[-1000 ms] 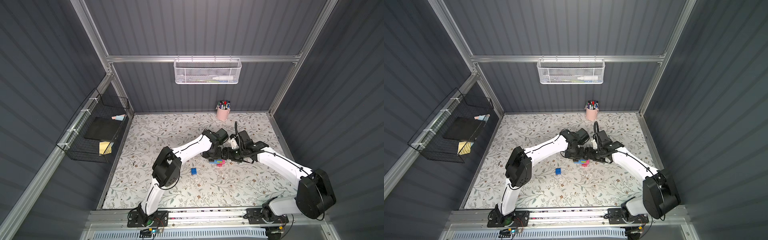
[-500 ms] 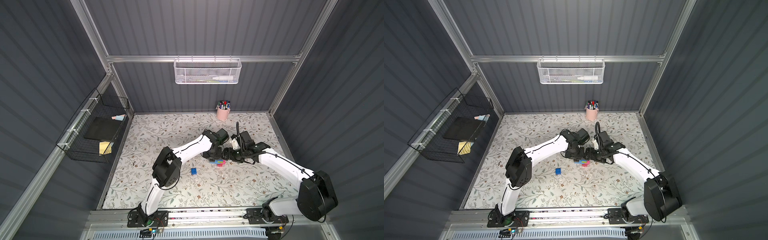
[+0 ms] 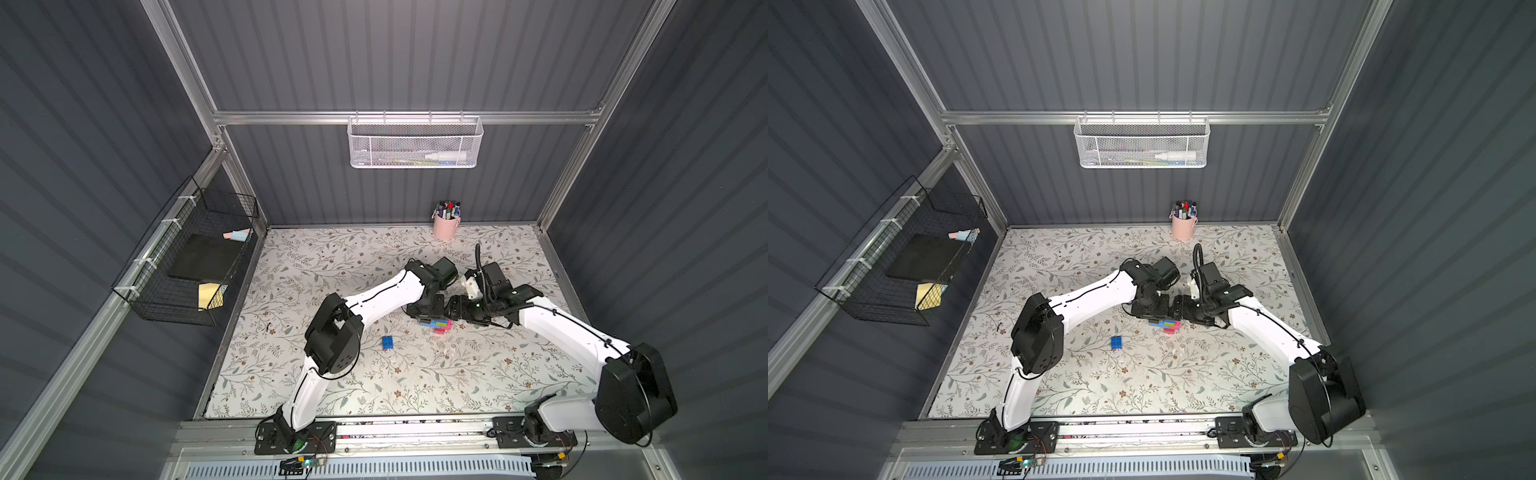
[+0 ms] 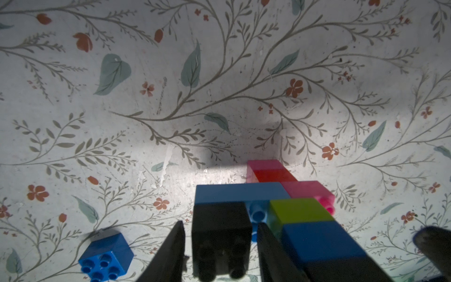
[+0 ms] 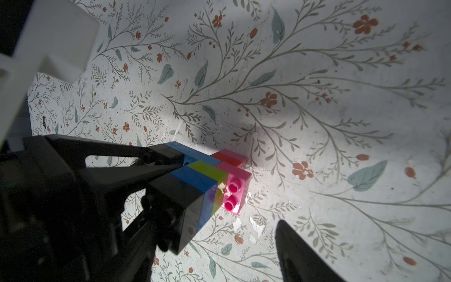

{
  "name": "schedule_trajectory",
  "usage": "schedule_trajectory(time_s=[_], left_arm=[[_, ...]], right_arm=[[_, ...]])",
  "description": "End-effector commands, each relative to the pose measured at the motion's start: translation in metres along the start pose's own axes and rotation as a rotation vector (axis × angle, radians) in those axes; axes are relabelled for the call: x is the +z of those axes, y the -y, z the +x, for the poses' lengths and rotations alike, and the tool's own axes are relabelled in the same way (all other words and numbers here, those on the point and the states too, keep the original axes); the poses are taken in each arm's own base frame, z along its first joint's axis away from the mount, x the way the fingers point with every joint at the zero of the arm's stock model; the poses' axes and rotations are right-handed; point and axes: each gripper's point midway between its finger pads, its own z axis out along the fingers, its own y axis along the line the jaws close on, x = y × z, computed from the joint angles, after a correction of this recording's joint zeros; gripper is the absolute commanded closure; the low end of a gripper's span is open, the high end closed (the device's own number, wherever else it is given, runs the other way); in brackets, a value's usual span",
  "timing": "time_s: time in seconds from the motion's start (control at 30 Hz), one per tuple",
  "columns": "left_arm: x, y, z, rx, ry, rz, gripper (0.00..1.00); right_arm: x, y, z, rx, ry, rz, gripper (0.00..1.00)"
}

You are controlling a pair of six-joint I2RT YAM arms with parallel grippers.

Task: Assemble the number 4 with lego
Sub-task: Assemble the lego brick with the lego brick.

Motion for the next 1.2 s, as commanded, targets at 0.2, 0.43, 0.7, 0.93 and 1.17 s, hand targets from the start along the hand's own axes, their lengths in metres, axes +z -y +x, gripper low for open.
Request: schedule_trajectory(time_s=[0.2, 0.43, 0.7, 0.93, 1.17], left_arm=[[-0.025, 0.009, -0.005, 0.023, 0.064, 0.052, 0.50], [-0.043, 0.011, -0.012, 0.032, 0.112, 0.065, 0.47], [-0.055, 0.009, -0.012, 0.033, 0.130, 0.073, 0.49], [-0.053, 0.008, -0.012, 0.037, 0.129, 0.064, 0.69], [-0.044, 0.008, -0.016, 0.044, 0.128, 0.045, 0.85]], right_arm=[[0.012, 0.034, 0.037, 0.022, -0.130, 0.129, 0.25], [0.011, 0.032, 0.036, 0.017, -0.128, 0.123, 0.25], [0.011, 0.031, 0.034, 0.013, -0.127, 0.121, 0.25], [0.011, 0.033, 0.035, 0.014, -0.132, 0.131, 0.26], [0.011, 0.034, 0.035, 0.015, -0.131, 0.134, 0.26]])
